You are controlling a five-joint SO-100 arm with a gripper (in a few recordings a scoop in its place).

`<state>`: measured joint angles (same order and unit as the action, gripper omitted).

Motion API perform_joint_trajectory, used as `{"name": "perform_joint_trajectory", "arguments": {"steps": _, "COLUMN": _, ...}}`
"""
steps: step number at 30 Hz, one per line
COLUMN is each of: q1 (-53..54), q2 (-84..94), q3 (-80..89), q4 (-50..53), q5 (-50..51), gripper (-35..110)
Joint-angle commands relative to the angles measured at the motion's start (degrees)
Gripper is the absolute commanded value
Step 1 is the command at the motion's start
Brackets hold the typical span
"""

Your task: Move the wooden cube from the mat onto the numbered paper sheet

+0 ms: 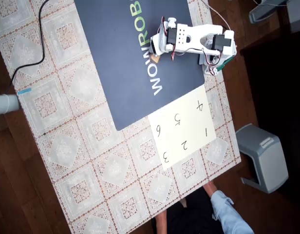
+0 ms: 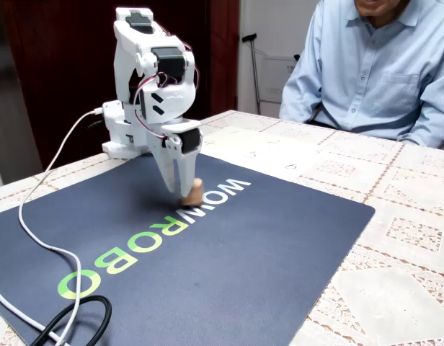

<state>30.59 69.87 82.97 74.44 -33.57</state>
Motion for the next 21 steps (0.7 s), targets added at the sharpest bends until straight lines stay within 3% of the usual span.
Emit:
{"name": "perform_joint_trajectory", "arguments": {"steps": 1, "q1": 0.97, "q2": 2.11, "q3": -0.79, "q4": 0.62, "q5": -1.93, "gripper": 0}}
{"name": "perform_joint_trajectory", "arguments": {"steps": 8, "q1": 0.70, "q2": 2.64, "q3": -0.44, "q4": -0.44, "q5": -0.62, "gripper": 2}}
{"name": "perform_joint_trajectory", "arguments": {"steps": 11, "q1": 0.00, "q2": 3.52, "q3": 1.05, "q4": -1.58, "q5": 3.34, "gripper": 25}}
{"name": "perform_joint_trajectory", "arguments": {"steps": 15, "q1": -5.80, "q2": 10.11, "q3": 8.88, "q4": -8.88, "q5": 5.63, "gripper": 33}}
{"name": "perform_joint_trajectory", "arguments": {"steps": 21, "q1": -20.57, "q2": 18.46, "q3": 17.05, "q4": -18.37, "q5": 8.79, "gripper": 34}}
